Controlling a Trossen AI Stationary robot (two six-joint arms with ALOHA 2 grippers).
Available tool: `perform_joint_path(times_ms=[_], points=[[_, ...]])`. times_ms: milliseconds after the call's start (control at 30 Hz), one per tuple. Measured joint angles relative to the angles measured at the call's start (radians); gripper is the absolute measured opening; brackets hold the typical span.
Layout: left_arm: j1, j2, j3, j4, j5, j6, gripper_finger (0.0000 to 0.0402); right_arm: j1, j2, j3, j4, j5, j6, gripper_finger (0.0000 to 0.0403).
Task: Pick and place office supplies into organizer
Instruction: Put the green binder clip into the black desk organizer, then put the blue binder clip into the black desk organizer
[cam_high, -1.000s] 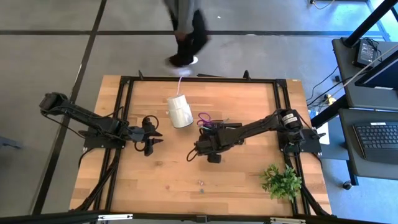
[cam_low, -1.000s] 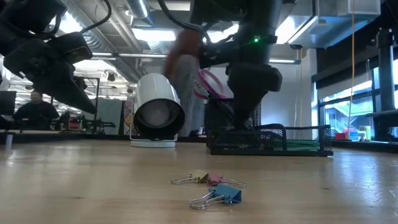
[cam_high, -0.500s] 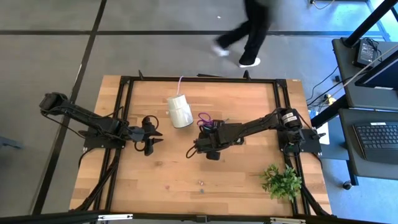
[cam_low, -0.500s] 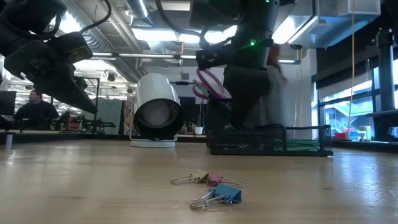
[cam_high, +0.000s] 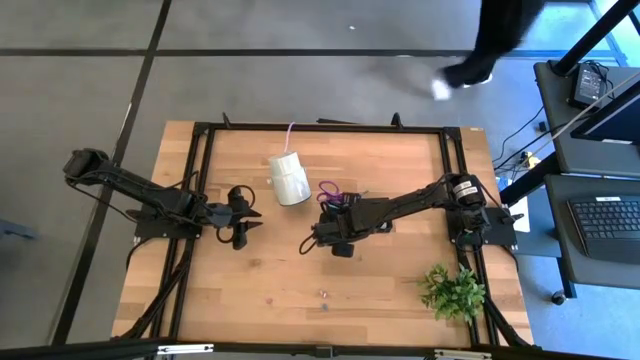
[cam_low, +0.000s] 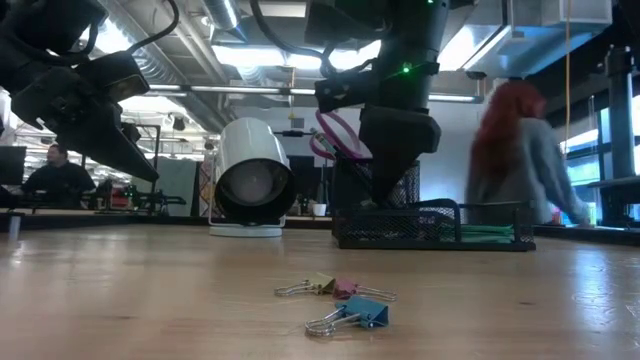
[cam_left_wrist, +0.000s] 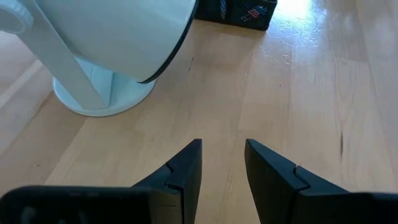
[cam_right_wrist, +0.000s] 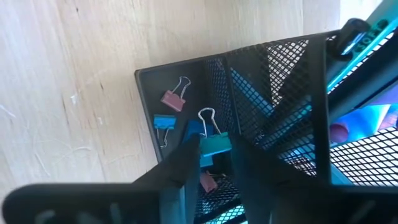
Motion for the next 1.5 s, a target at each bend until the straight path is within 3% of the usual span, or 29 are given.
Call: perform_joint_path(times_ms=[433,667,833,1267,1500], points=[[0.000,0.000,0.000,0.000,0.000,0.000,0.0116,0.001,0.000,0.010,-0.008,-0.007,0.027,0.0125],[0.000,0.000,0.000,0.000,0.000,0.000,0.0116,0.026,0.000,0.125,-0.005,-0.207,0.081,0.0125],[0.000,0.000,0.000,0.000,0.000,-0.003,0.0116,0.079,0.000,0.219,0.003,-0.273,0.159,0.0126],[0.000,0.000,0.000,0.000,0.000,-0.011,0.0116,0.326,0.008,0.262,0.252,-0.280,-0.257,0.0126],[0.000,0.000,0.000,-0.004,0.000,-0.011,0.0116,0.356,0.049,0.262,0.336,-0.278,-0.277,0.0126]])
